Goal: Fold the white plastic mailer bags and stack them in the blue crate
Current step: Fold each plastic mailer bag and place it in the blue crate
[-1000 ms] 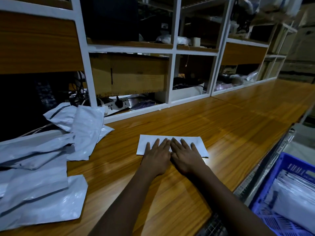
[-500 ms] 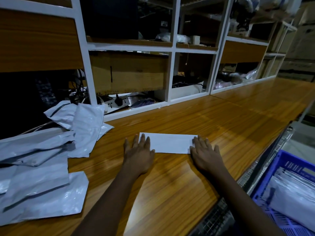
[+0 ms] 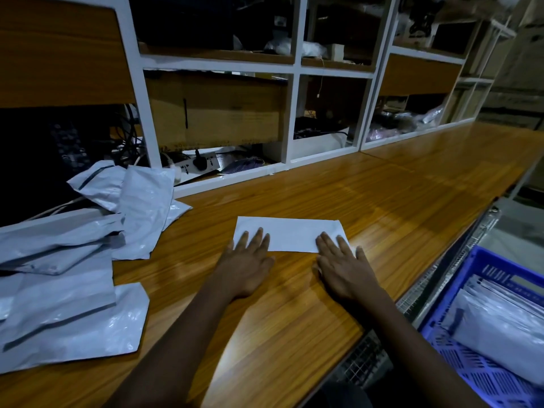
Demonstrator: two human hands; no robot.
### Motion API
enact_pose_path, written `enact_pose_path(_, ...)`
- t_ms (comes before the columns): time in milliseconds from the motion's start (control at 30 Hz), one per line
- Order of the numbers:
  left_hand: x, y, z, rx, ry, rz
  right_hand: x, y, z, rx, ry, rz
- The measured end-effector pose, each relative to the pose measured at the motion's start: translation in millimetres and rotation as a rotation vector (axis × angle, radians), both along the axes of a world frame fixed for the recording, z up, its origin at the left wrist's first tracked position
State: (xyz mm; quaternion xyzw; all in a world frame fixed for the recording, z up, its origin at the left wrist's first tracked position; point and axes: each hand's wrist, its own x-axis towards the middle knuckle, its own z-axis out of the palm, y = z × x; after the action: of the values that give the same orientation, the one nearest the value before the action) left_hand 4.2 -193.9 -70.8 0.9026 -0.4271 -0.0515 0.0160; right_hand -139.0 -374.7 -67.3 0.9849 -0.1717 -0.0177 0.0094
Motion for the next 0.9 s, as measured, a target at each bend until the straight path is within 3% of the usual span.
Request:
enact_pose_path(100,7,10,0,-0.003,0.020,0.102,-1,-5,-8,-0.015,-0.048,-0.049)
enact_pose_path(167,6,9,-2,-0.022,-0.063,0.121,2,-4,-12,-0.052,-0.116,-0.068)
enact_pose_path(267,-1,-2,-1,-0.111,-0.278,0.048,18,-1,-10,-0.092,-0.191,0.036)
enact_pose_path(367,-7,-25,4,-0.136,-0.345,-0.044,43,5,-2,-0.036,-0.211,0.158)
enact_pose_path(467,-5,-44,6,-0.029,-0.287,-0.116,59,6,1,-0.019,-0.172,0.205)
enact_pose_path(633,13,-47,0,-0.035,-0.035,0.046,58,-3,-5,-0.088,-0.156,0.151)
enact_pose_path(900,35,-39,-1,0.009,-0.032,0.111,49,-29,-6,-0.113,-0.146,-0.044)
